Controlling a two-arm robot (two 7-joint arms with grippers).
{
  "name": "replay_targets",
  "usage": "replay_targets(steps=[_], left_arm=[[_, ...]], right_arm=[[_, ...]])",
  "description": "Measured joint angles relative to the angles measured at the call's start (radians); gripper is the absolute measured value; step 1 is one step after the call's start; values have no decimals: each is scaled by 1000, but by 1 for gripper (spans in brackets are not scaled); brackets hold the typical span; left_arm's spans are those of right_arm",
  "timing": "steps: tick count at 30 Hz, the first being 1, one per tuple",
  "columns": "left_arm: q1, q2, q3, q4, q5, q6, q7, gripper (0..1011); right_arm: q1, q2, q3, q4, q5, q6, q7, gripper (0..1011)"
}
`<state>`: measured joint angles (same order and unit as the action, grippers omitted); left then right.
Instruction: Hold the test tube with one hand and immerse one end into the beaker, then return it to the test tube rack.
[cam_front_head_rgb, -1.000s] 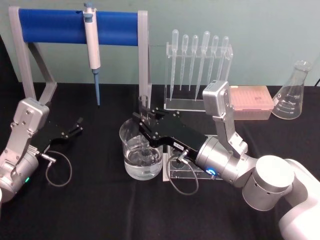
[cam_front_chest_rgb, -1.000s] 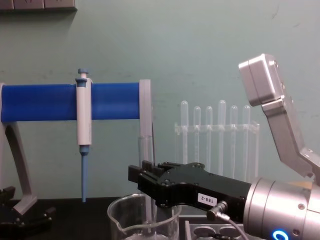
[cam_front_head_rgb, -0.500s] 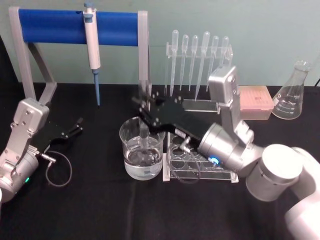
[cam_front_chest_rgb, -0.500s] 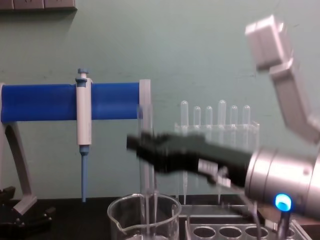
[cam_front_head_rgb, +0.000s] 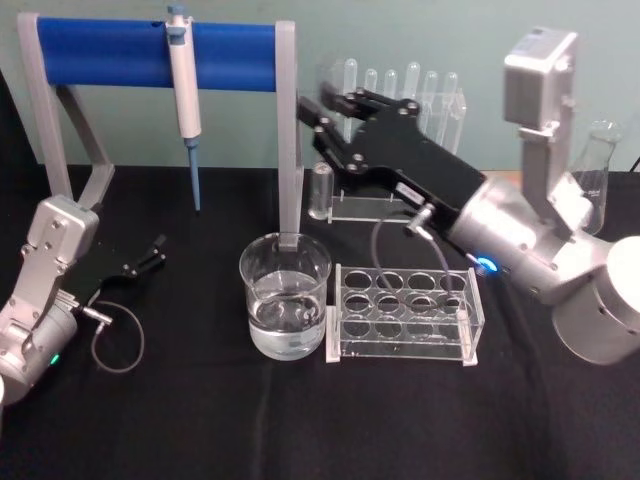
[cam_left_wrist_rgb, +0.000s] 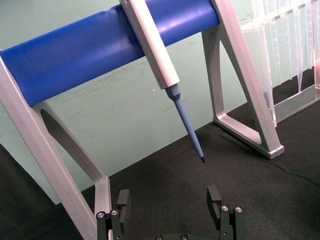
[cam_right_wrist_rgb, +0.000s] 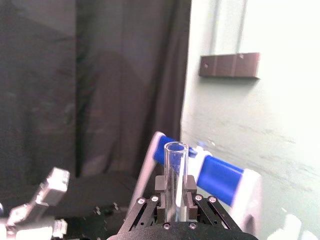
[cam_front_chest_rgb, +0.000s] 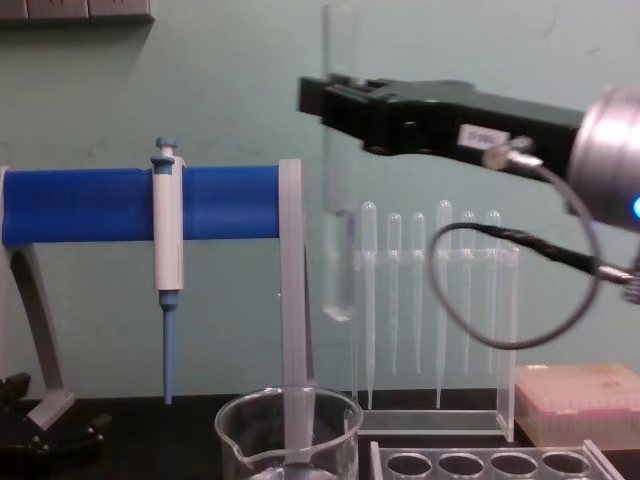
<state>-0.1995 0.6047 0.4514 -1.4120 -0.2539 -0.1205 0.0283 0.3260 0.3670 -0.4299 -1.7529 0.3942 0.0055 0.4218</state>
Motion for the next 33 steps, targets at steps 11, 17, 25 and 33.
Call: replay_targets(steps=[11, 17, 25, 33], left_arm=[[0, 0, 0, 0, 0, 0, 0, 1000], [0, 0, 0, 0, 0, 0, 0, 1000], [0, 0, 0, 0, 0, 0, 0, 1000], [0, 0, 0, 0, 0, 0, 0, 1000]], right_arm=[[-128, 89, 87, -60, 5, 23, -46, 224], [-152, 88, 92, -16, -4, 11, -47, 225], [-147, 63, 75, 44, -15, 3, -36, 224], [-159, 58, 76, 29, -23, 12, -38, 224]])
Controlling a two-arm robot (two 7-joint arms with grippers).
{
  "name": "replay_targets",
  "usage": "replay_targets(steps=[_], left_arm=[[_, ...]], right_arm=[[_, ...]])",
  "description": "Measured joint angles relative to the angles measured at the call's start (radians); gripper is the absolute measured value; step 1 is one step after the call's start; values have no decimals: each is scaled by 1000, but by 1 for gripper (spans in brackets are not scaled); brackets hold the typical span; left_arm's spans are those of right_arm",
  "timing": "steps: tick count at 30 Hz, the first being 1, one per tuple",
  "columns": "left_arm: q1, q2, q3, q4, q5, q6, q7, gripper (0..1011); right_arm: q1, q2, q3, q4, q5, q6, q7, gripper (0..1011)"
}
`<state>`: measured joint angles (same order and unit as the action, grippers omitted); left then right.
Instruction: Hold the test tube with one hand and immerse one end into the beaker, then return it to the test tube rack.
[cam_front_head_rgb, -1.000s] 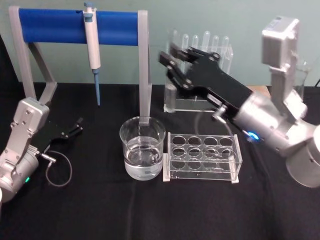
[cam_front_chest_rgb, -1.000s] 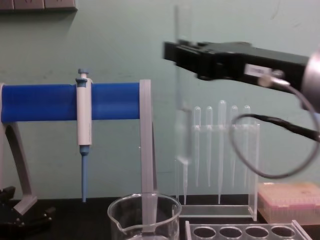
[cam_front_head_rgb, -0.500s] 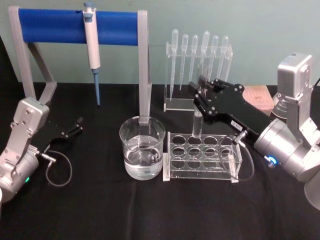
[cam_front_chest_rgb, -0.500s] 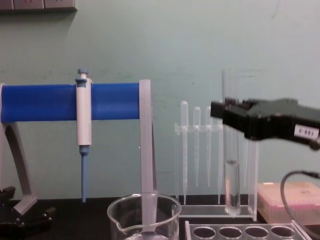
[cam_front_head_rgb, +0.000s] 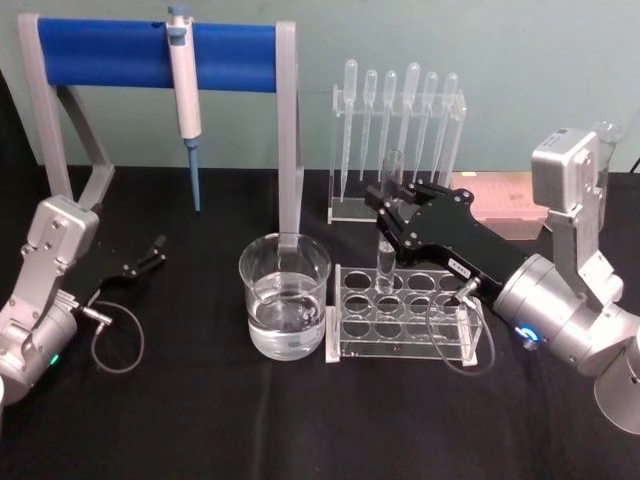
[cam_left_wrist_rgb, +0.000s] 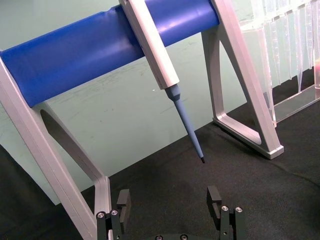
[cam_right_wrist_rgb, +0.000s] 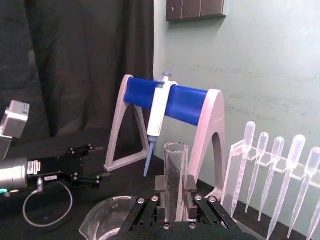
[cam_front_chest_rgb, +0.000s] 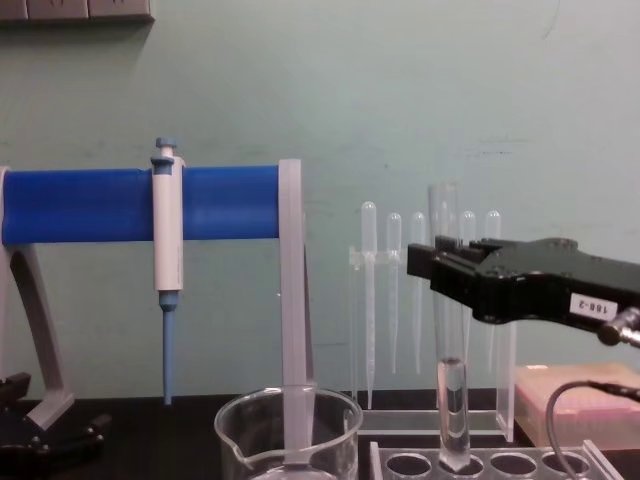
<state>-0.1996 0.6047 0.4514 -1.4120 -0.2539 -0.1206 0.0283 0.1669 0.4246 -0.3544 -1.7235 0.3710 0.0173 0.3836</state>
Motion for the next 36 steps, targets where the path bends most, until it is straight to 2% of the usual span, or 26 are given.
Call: replay_targets(steps=[7, 20, 36], left_arm=[[0, 0, 0, 0, 0, 0, 0, 1000], [0, 0, 0, 0, 0, 0, 0, 1000], [0, 0, 0, 0, 0, 0, 0, 1000]], right_arm=[[-12, 4, 4, -32, -5, 21, -5, 224], [-28, 8, 9, -34, -12, 57, -20, 224], [-21, -9, -9, 51, -37, 46, -12, 225]])
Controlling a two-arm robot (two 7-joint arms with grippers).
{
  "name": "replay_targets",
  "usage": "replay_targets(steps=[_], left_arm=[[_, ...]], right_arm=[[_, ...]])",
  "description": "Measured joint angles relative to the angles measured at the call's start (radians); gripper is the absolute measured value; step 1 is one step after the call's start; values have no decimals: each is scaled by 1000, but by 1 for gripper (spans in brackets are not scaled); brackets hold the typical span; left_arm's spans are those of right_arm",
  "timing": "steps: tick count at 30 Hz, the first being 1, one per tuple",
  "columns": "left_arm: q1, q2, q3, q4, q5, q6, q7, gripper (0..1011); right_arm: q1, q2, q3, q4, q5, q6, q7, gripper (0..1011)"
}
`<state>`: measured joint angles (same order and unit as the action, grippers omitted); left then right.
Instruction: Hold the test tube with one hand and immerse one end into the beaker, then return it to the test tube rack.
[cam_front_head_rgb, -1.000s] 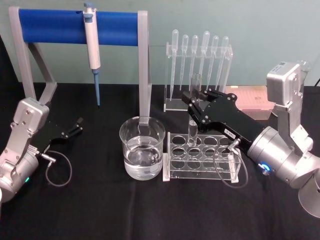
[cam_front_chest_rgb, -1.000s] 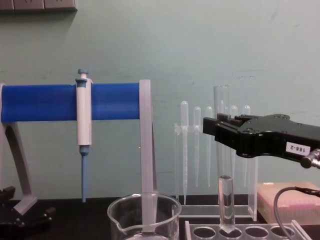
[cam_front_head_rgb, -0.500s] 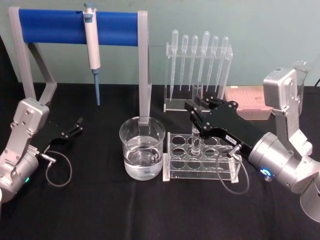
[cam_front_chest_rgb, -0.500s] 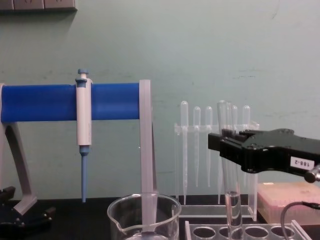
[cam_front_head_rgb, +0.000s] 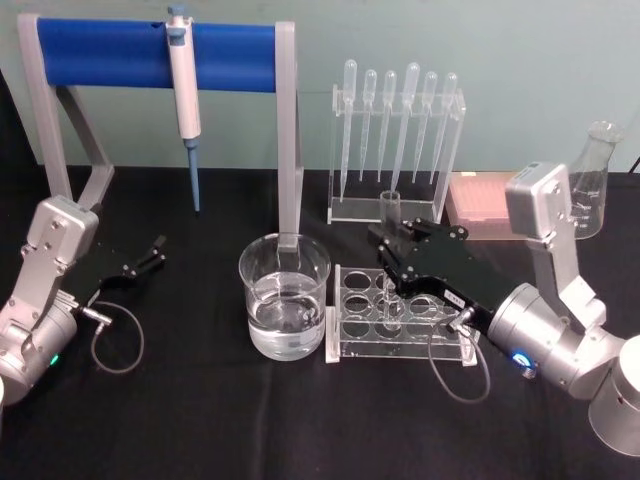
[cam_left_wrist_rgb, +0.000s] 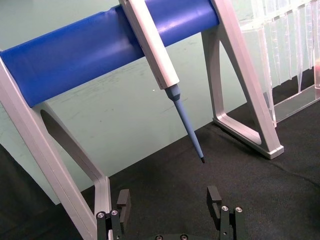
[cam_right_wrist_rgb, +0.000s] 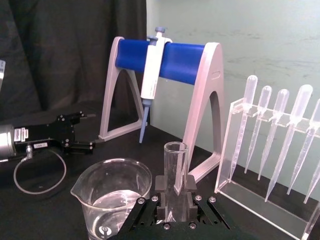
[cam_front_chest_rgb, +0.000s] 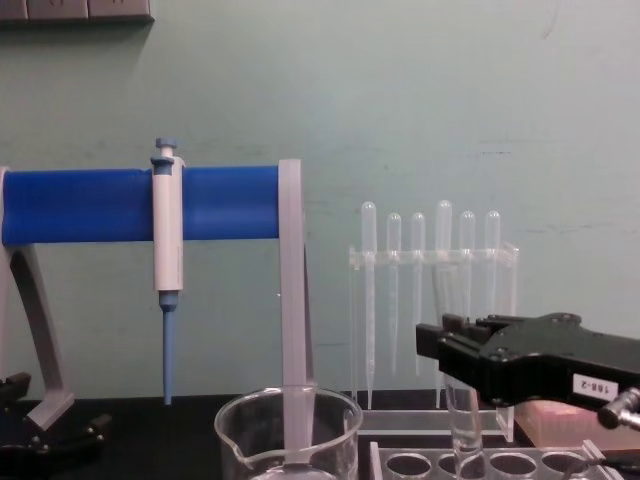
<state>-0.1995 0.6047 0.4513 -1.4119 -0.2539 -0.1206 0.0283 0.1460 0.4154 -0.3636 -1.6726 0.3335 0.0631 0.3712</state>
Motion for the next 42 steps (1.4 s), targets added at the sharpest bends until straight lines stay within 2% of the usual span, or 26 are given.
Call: replay_targets(steps=[15, 18, 19, 21, 25, 26, 29, 30, 31, 34, 36, 37, 38, 40, 42], left_arm=[[0, 0, 0, 0, 0, 0, 0, 1000], [0, 0, 0, 0, 0, 0, 0, 1000], [0, 0, 0, 0, 0, 0, 0, 1000], [0, 0, 0, 0, 0, 0, 0, 1000], [0, 0, 0, 0, 0, 0, 0, 1000], [0, 0, 0, 0, 0, 0, 0, 1000], [0, 0, 0, 0, 0, 0, 0, 1000], [0, 0, 0, 0, 0, 0, 0, 1000], [0, 0, 0, 0, 0, 0, 0, 1000], [0, 0, 0, 0, 0, 0, 0, 1000], [0, 0, 0, 0, 0, 0, 0, 1000], [0, 0, 0, 0, 0, 0, 0, 1000], [0, 0, 0, 0, 0, 0, 0, 1000], [0, 0, 0, 0, 0, 0, 0, 1000], [0, 0, 0, 0, 0, 0, 0, 1000]], right_arm=[[22, 1, -32, 27, -56, 4, 18, 225], [22, 2, -33, 27, -63, 8, 19, 274], [22, 2, -33, 26, -64, 9, 19, 330], [15, 5, -30, 17, -67, 15, 17, 371], [-28, 26, -5, -34, -66, 32, 3, 488], [-40, 33, 1, -47, -66, 37, 0, 549], [-104, 77, 39, -118, -63, 70, -16, 609], [-104, 77, 39, -118, -63, 70, -16, 628], [-133, 96, 60, -147, -59, 82, -22, 691], [-178, 121, 109, -176, -49, 91, -35, 783], [-191, 124, 134, -176, -44, 85, -44, 820], [-199, 121, 158, -166, -43, 73, -60, 878], [-203, 109, 179, -149, -44, 56, -81, 895], [-203, 101, 187, -138, -50, 47, -94, 943], [-200, 75, 201, -99, -86, 24, -149, 994]])
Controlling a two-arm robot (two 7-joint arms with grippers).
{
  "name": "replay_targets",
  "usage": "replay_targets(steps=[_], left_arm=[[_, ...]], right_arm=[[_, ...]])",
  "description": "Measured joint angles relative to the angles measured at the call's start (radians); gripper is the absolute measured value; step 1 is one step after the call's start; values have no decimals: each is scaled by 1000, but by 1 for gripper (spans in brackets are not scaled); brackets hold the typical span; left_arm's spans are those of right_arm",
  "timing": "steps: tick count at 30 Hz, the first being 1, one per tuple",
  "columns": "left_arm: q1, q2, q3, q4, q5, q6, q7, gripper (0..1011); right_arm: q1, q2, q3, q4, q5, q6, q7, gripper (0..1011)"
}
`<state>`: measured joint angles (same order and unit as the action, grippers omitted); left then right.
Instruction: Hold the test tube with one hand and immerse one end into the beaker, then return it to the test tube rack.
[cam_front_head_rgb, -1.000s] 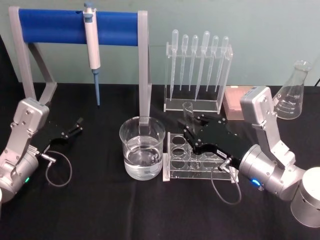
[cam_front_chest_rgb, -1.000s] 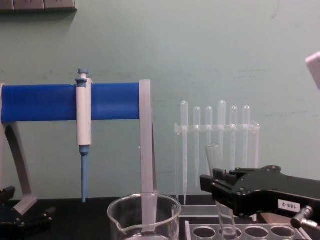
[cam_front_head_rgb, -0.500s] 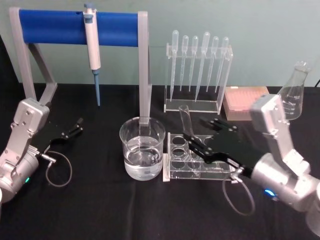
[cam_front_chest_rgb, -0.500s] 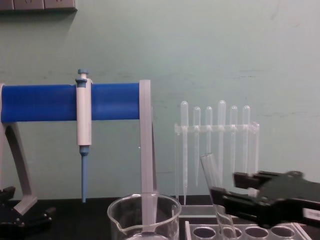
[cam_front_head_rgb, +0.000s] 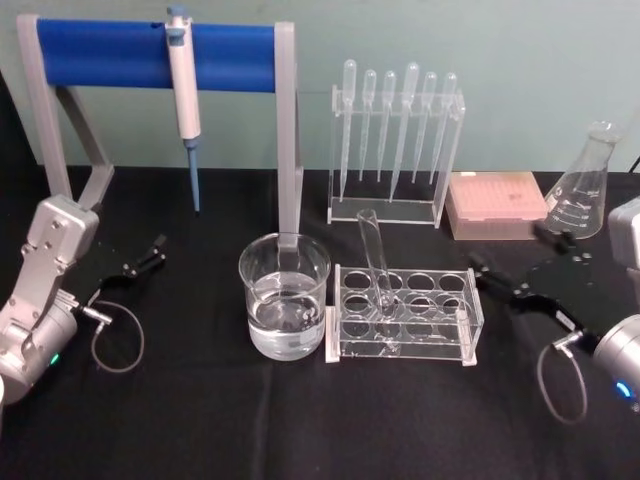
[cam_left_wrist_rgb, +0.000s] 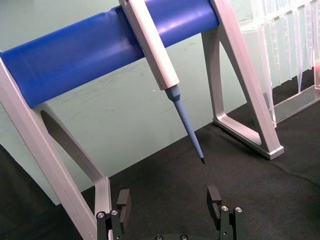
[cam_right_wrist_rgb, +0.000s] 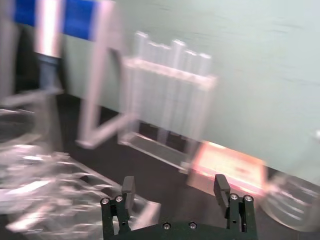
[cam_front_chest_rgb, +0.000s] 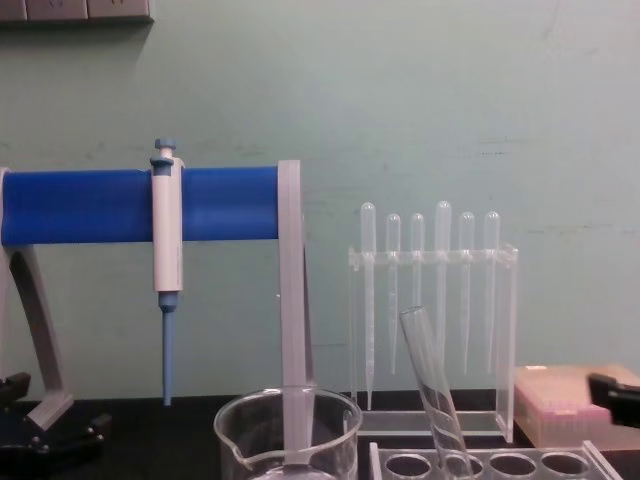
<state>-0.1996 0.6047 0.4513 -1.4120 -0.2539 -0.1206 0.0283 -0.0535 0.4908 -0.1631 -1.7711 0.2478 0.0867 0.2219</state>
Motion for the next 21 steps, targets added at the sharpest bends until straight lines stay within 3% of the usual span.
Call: replay_targets(steps=[3, 7, 13, 21], left_arm=[[0, 0, 0, 0, 0, 0, 0, 1000], [0, 0, 0, 0, 0, 0, 0, 1000], [0, 0, 0, 0, 0, 0, 0, 1000], [0, 0, 0, 0, 0, 0, 0, 1000]], right_arm=[[20, -45, 1, 91, -92, -59, -98, 1004], [47, -85, -2, 208, -161, -156, -162, 1004], [69, -121, -6, 299, -205, -222, -187, 1004], [70, -122, -6, 304, -208, -224, -189, 1004]])
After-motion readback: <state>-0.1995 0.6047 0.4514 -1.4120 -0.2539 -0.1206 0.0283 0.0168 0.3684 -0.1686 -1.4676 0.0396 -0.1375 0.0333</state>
